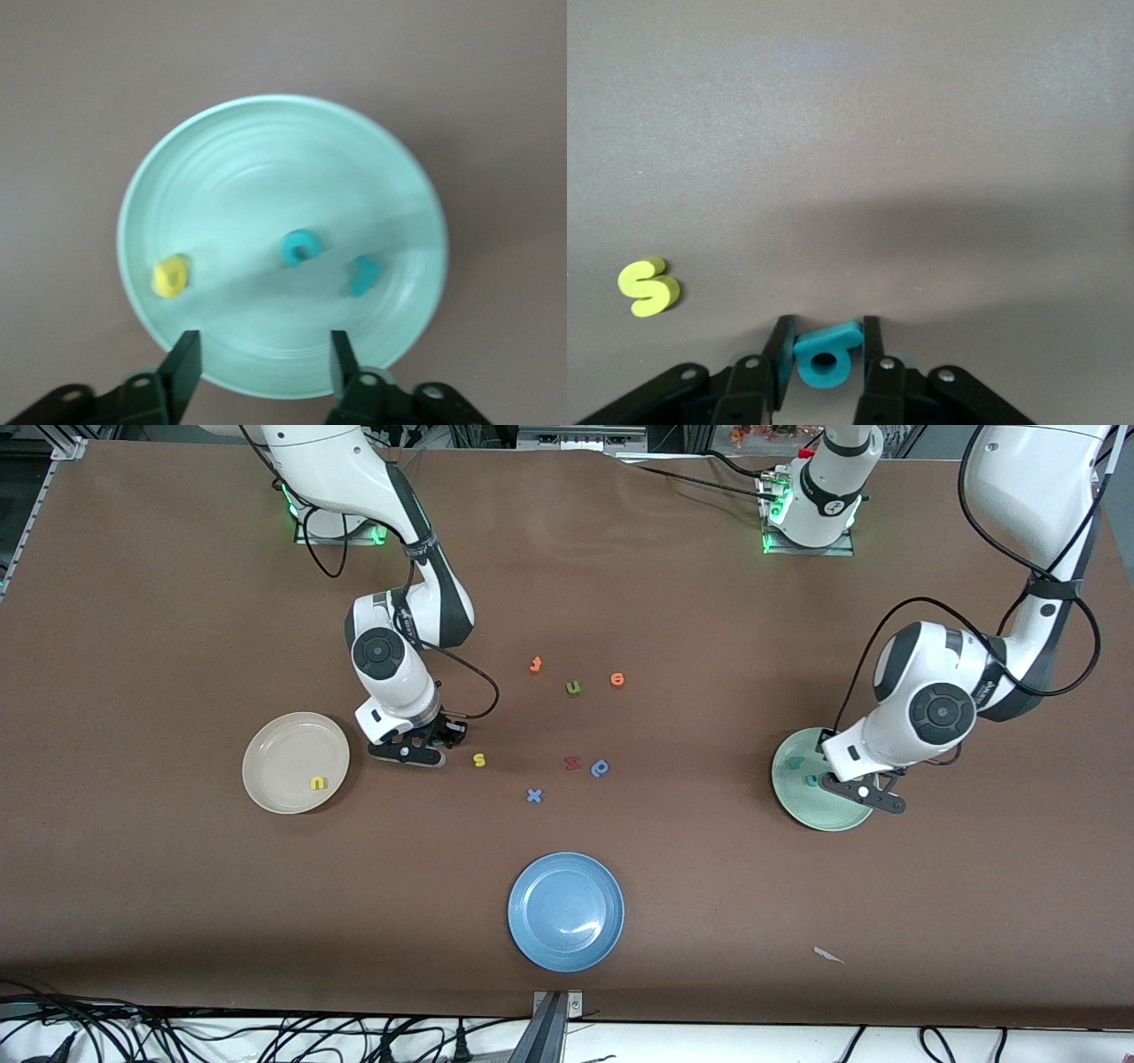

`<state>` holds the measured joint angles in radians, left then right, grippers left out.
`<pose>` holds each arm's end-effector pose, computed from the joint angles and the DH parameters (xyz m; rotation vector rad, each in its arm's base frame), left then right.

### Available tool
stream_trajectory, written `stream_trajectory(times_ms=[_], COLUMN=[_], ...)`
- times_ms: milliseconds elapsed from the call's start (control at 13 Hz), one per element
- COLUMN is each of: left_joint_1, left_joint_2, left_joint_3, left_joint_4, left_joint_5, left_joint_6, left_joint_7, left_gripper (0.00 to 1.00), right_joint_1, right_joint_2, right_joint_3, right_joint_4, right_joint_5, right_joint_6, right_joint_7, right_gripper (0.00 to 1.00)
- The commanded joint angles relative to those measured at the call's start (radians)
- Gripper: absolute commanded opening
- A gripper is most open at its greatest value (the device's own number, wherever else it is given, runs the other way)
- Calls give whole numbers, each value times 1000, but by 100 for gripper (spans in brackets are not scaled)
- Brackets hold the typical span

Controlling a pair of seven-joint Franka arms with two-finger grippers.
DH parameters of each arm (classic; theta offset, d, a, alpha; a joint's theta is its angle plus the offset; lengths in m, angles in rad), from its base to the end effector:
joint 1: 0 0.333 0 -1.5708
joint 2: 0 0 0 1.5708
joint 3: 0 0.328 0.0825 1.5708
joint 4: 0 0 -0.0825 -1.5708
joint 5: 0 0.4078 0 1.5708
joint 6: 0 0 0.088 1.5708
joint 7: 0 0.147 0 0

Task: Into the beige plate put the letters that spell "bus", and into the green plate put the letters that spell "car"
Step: 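Drop a on green plate with the left gripper while the right gripper grasps b, then return the left gripper to rest while the right gripper carries b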

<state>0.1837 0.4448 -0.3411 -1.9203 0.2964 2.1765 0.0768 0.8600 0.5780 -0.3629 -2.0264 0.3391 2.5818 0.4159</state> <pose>0.6196 -0.0751 0.2141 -2.9826 0.6097 0.2259 0.5479 0.2913 0.1281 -3.1271 0.2318 -0.0584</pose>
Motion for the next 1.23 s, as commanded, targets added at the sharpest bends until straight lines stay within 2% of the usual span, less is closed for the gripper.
stream_trajectory(times_ms=[0, 230, 384, 537, 614, 767, 844, 921, 997, 1074, 1151], left_joint_1=[-13, -13, -12, -12, -12, -10, -27, -77, -152, -183, -187], left_joint_2=[-32, -63, -87, -127, -165, -248, -288, -310, -337, -371, -414], left_joint_3=[-33, -68, -99, -110, -111, -95, -69, 12, 131, 193, 220], left_joint_4=[59, 223, 335, 438, 461, 457, 452, 452, 446, 419, 381], left_joint_5=[-54, -147, -151, -201, -218, -224, -232, -258, -270, -273, -270], left_joint_6=[-84, -339, -523, -691, -737, -742, -736, -733, -694, -645, -606], left_joint_7=[-14, -67, -127, -164, -184, -203, -206, -201, -196, -193, -193], left_gripper=[100, 100, 100, 100, 100, 100, 100, 100, 100, 100, 100], right_joint_1=[-4, -35, -35, -35, -35, -35, -35, -35, -35, -35, -39], right_joint_2=[6, -7, -9, -10, -10, -20, -21, -21, -23, -23, -21], right_joint_3=[18, 12, -43, -102, -137, -207, -241, -270, -295, -324, -341], right_joint_4=[9, 101, 129, 127, 124, 120, 120, 112, 95, 86, 81], right_joint_5=[18, 15, 15, 15, 15, 15, 17, 17, 17, 17, 17], right_joint_6=[-9, -182, -253, -261, -273, -319, -345, -356, -353, -354, -345], right_joint_7=[-11, -40, -124, -259, -334, -480, -544, -609, -668, -722, -776], right_gripper=[32, 31, 31, 31, 31, 31, 31, 31, 31, 31, 31])
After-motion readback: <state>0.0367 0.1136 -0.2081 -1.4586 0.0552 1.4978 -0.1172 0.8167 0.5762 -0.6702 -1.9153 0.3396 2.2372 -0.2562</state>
